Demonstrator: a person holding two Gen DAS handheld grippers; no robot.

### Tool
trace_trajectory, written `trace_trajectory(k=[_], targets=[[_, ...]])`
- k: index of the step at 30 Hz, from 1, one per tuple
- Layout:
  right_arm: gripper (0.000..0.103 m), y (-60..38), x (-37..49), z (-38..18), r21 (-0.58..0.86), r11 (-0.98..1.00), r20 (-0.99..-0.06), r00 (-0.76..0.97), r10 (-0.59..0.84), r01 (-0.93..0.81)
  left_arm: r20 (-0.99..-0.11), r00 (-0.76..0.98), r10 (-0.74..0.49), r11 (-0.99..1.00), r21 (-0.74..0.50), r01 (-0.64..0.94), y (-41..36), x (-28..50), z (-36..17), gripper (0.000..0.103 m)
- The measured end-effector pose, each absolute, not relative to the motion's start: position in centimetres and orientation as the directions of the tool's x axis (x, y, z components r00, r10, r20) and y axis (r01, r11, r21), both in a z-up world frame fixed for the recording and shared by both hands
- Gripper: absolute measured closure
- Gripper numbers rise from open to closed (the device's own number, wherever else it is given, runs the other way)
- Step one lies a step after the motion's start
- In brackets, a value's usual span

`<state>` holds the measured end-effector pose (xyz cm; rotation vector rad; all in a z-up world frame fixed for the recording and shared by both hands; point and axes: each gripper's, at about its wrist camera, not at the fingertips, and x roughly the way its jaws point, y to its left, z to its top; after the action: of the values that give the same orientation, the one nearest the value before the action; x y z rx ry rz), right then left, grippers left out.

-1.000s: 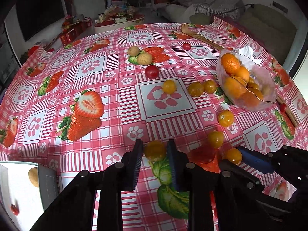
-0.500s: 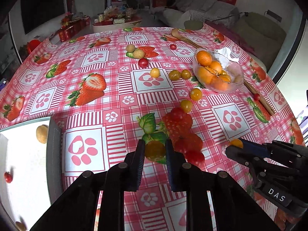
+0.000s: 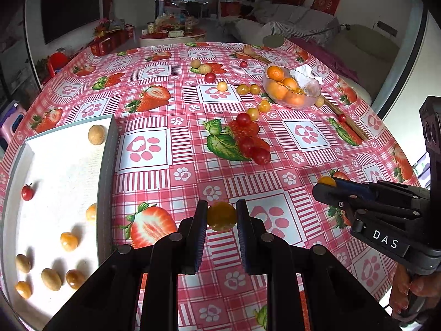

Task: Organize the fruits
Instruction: 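Carry both yellow tomatoes into the white tray and open both grippers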

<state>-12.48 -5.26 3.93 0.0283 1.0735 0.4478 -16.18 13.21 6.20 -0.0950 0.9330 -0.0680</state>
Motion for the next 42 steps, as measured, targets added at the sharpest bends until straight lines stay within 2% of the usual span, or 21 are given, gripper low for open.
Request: trace_trajectory(k=[14, 25, 35, 42], targets=[[0.081, -0.8, -15.0, 6.0, 0.213, 0.886, -0.835, 0.395, 0.383, -0.411, -0.763, 0.642, -0.078, 0.987, -0.152, -0.061, 18.2, -20.6, 7.3, 0.081], [0.081, 4.9, -15.8, 7.2, 0.212, 0.841, -0.830, 0.362, 0.424, -0.497, -0.748, 0.663, 0.011, 0.966, -0.164, -0.201, 25.0, -22.8, 7.5, 0.081], [0.081, 10.2, -15.3, 7.7, 0.231, 0.797, -0.828, 0.318, 0.462, -0.557, -0.761, 0.641, 0.103, 0.948, -0.120, -0.295, 30.4, -22.4, 6.7, 0.081], [0.081, 14.6, -13.3, 7.4, 0.259, 0.771, -0.834, 0.268, 0.482, -0.581, -0.798, 0.593, 0.107, 0.927, -0.136, -0.350, 33.7, -20.2, 5.2, 0.081]])
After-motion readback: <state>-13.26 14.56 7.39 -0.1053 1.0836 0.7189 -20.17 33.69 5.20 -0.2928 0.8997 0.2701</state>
